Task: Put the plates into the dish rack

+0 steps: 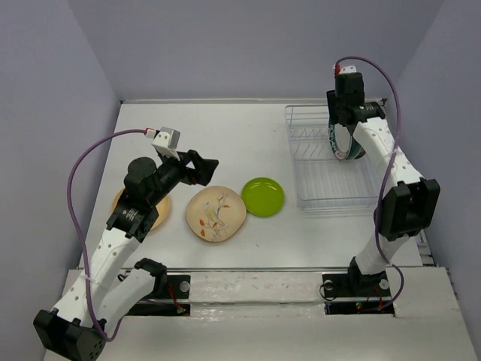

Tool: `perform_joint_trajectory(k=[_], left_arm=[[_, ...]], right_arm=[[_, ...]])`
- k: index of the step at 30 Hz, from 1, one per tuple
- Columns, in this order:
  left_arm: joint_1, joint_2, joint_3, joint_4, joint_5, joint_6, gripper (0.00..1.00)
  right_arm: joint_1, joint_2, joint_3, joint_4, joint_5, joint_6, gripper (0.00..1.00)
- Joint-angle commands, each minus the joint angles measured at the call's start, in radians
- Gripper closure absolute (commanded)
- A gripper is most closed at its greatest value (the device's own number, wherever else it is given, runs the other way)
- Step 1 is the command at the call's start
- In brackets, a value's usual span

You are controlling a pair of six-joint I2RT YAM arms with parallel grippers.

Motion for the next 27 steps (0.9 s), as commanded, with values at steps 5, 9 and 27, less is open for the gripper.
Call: perform_joint_trajectory(k=[5,9,27], left_arm=[[0.002,0.003,0.004,0.017,-0.048,0.025,0.01],[0.01,0.009,0.004,0.014,-0.07,0.026,0.01],[0.062,-0.06,-0.003,0.028,-0.15,0.016,0.01]], right_arm=[[0.184,-0.188,-0.167,0.219,-0.668,0.211,0.48],[0.241,-0.127,-0.19,0.295,-1.066,0.273,0.58],[0.419,0.366,0.022,0.232,-1.292,0.287,0.41]])
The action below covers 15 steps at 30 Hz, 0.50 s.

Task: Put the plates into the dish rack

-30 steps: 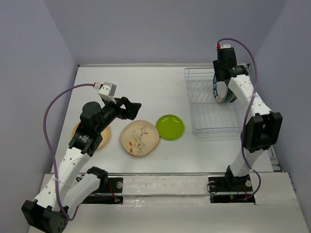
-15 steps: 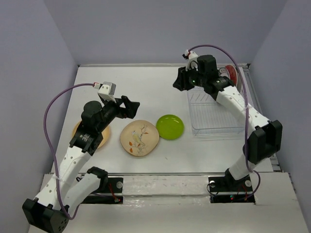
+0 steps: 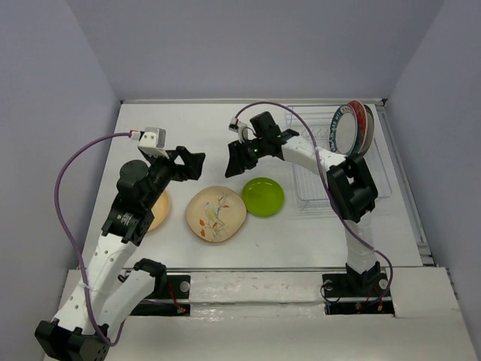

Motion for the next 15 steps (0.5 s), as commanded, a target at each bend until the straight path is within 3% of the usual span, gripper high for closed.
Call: perform_joint_trajectory(k=[1,15], left_arm=[[0.007,-0.015,-0.003,0.043,-0.019,0.01,0.01],[0.007,-0.026,-0.002,0.044,0.004,0.007,0.01]], right_arm=[[0.009,0.037,0.068,0.002,-0.064,0.011,0.41],[0.096,0.224,0.123,-0.087,-0.021,-0.001,0.43]])
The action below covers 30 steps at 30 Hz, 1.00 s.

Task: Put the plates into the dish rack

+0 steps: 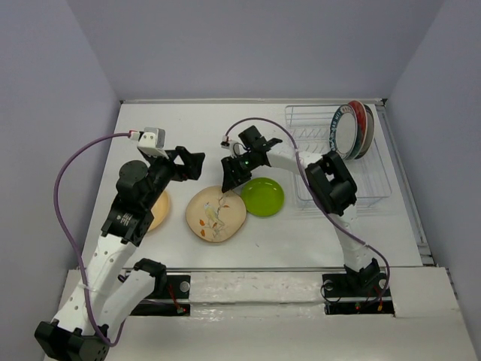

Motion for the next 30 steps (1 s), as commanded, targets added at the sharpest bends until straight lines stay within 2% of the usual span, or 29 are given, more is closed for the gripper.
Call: perform_joint_trajectory(k=[1,5,10,14,15,17,22,25,30], left_arm=[[0.007,-0.022,-0.003,0.046,0.01,0.007,0.01],[0.007,-0.029,-0.003,0.046,0.014,0.007,0.01],[0.007,-0.041,-0.003,0.046,0.008,0.007,0.01],[0.007,-0.048,-0.003,0.047,0.008,0.007,0.01],[0.008,-0.052,-0.002,0.047,0.008,0.007,0.01],[0.007,-0.055,-0.002,0.047,0.007,0.009,0.01],[0.007,-0.064,-0.003,0.047,-0.001,0.009,0.01],[0.007,-0.07,-0.002,0.047,-0.003,0.007,0.01],[0.007,-0.078,-0.005,0.052,0.013,-0.003,0.01]], right_arm=[[0.051,0.023,0.042,-0.032,-0.006,-0.004,0.45],[0.084,0.048,0.058,-0.049,-0.032,-0.005,0.52],[0.093,0.079,0.072,-0.077,-0.042,-0.017,0.55],[0.093,0.091,0.078,-0.085,-0.042,-0.016,0.73],[0.093,0.091,0.081,-0.085,-0.042,-0.013,0.83],[0.093,0.089,0.104,-0.083,-0.039,-0.005,0.93],[0.093,0.03,0.182,-0.045,-0.015,0.047,0.93],[0.093,-0.035,0.21,0.001,0.059,0.062,0.93],[0.021,-0.242,0.23,0.07,0.197,0.079,0.93]])
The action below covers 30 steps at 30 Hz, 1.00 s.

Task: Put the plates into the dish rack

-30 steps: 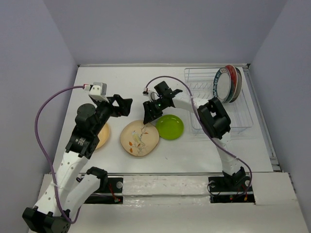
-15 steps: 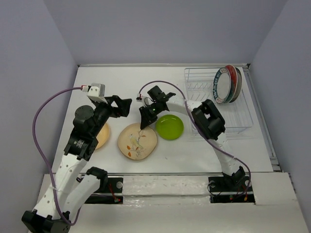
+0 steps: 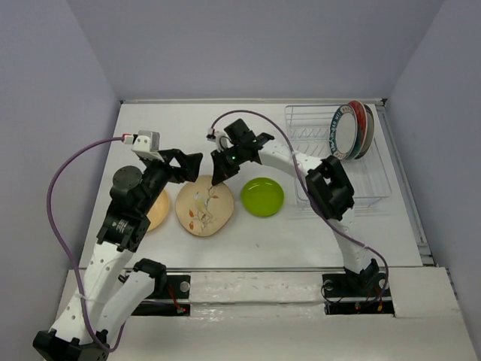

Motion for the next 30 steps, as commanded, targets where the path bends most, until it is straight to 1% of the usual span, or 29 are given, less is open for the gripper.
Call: perform_joint_trajectory(k=[1,2,3,4,5,7,8,10,11,12,13,15,20,26,30], left_arm=[[0.005,-0.024,-0.008,0.058,0.014,-0.004,0.01],[0.0,-0.025,-0.009,0.061,0.028,-0.007,0.01],[-0.001,-0.025,-0.01,0.062,0.031,-0.009,0.01],[-0.004,-0.03,-0.011,0.062,0.034,-0.009,0.01],[-0.006,-0.035,-0.01,0.062,0.036,-0.009,0.01],[-0.013,-0.048,-0.006,0.062,0.039,-0.009,0.01],[-0.013,-0.053,-0.006,0.062,0.04,-0.009,0.01],[-0.023,-0.064,-0.006,0.062,0.042,-0.009,0.01],[-0.024,-0.067,-0.005,0.062,0.043,-0.007,0.01],[-0.027,-0.068,-0.005,0.062,0.045,-0.007,0.01],[-0.032,-0.07,-0.005,0.062,0.048,-0.007,0.01],[-0.038,-0.071,-0.005,0.062,0.048,-0.006,0.01],[-0.049,-0.076,-0.005,0.061,0.043,-0.004,0.01],[-0.049,-0.075,-0.005,0.061,0.043,-0.001,0.01],[-0.049,-0.071,-0.005,0.061,0.042,-0.003,0.01]], right_arm=[[-0.091,-0.279,0.067,0.142,0.149,0.036,0.93],[-0.137,-0.316,0.039,0.151,0.213,0.03,0.93],[-0.165,-0.351,0.039,0.153,0.245,0.027,0.93],[-0.23,-0.42,0.01,0.153,0.265,0.027,0.93],[-0.263,-0.451,-0.002,0.15,0.288,0.029,0.93],[-0.321,-0.535,-0.038,0.136,0.395,0.009,0.93],[-0.356,-0.557,-0.038,0.087,0.554,-0.038,0.93],[-0.368,-0.601,-0.028,0.024,0.757,-0.095,0.93],[-0.368,-0.609,-0.031,0.016,0.974,-0.129,0.93],[-0.368,-0.617,-0.035,0.01,1.074,-0.16,0.93],[-0.377,-0.626,-0.039,0.007,1.144,-0.221,0.93],[-0.406,-0.634,-0.041,0.004,1.26,-0.249,0.93],[-0.472,-0.616,0.013,-0.004,1.374,-0.33,0.93],[-0.481,-0.545,0.044,-0.017,1.413,-0.407,0.93],[-0.499,-0.525,0.03,-0.021,1.398,-0.413,0.93]])
